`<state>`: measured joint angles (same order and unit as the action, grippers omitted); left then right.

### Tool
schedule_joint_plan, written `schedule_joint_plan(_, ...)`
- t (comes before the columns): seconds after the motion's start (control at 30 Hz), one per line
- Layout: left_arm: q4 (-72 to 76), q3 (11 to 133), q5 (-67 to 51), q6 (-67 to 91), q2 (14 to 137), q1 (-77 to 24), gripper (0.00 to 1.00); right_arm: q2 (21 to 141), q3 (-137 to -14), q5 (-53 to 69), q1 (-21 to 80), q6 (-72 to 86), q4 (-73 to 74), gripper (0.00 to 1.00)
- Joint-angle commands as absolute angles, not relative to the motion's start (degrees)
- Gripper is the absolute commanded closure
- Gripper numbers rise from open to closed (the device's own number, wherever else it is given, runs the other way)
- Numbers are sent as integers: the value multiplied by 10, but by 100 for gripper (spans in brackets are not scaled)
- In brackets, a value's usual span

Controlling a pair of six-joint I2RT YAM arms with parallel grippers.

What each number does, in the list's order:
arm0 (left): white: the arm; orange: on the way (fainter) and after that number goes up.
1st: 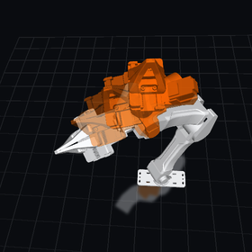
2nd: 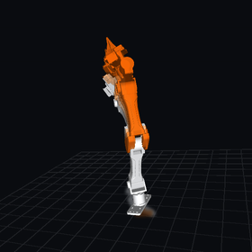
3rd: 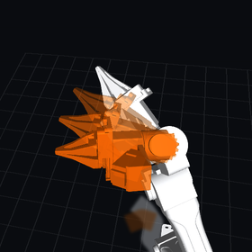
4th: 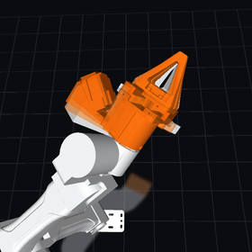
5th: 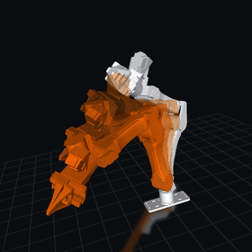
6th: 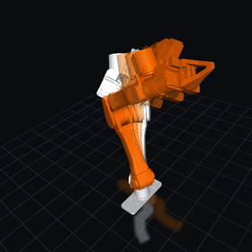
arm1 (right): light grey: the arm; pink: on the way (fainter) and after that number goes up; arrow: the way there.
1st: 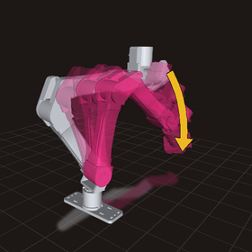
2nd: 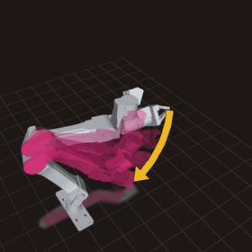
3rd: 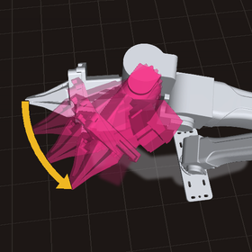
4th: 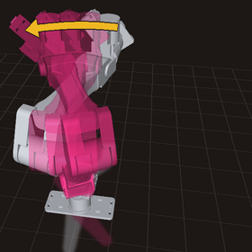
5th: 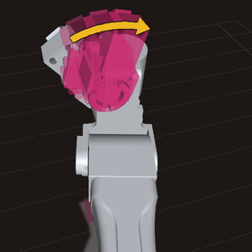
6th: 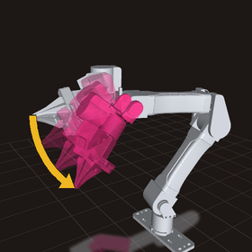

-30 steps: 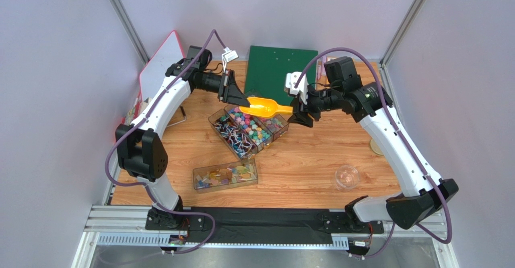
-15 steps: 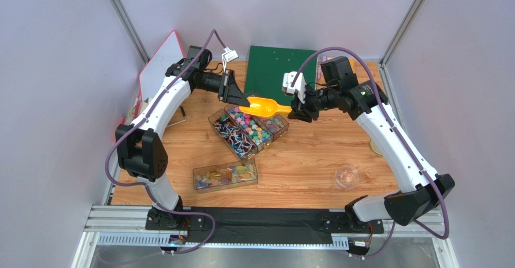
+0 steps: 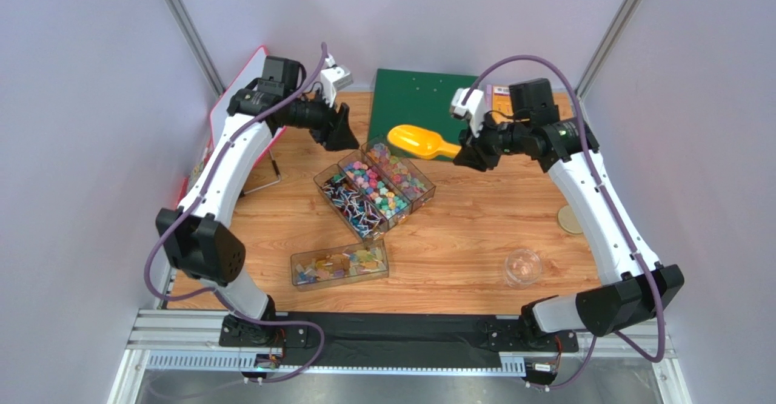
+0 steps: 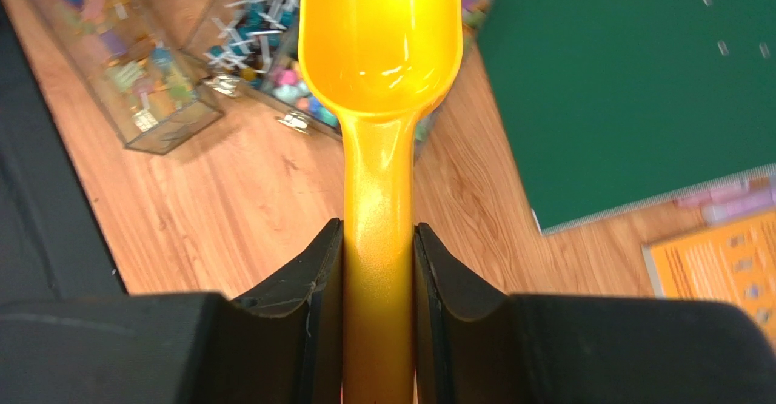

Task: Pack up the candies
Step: Pick up the spatula from the center of the board, then move the storage box to the center of the board.

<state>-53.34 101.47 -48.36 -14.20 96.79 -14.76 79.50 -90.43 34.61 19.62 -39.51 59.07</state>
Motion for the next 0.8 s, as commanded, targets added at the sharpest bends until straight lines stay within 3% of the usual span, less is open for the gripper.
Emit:
schedule_joint_plan(0.0, -545, 862, -341, -368, 834, -144, 33, 780, -878, 324, 117, -317, 547, 100)
schedule_joint_plan(0.13, -640, 767, -296, -499, 759, -226, 48, 775, -841, 312, 72, -308, 543, 100)
schedule_joint_plan(0.17, -669, 756, -283, -508, 759, -242, 56, 773, -833, 310, 68, -307, 544, 100)
schedule_joint_plan(0.27, -669, 714, -271, -500, 764, -281, 74, 767, -824, 302, 60, -307, 546, 100)
schedule_joint_plan(0.47, -668, 678, -276, -472, 787, -302, 100, 760, -823, 300, 59, -309, 552, 100)
schedule_joint_plan(0.77, -693, 642, -214, -479, 871, -317, 100, 751, -818, 299, 60, -308, 556, 100)
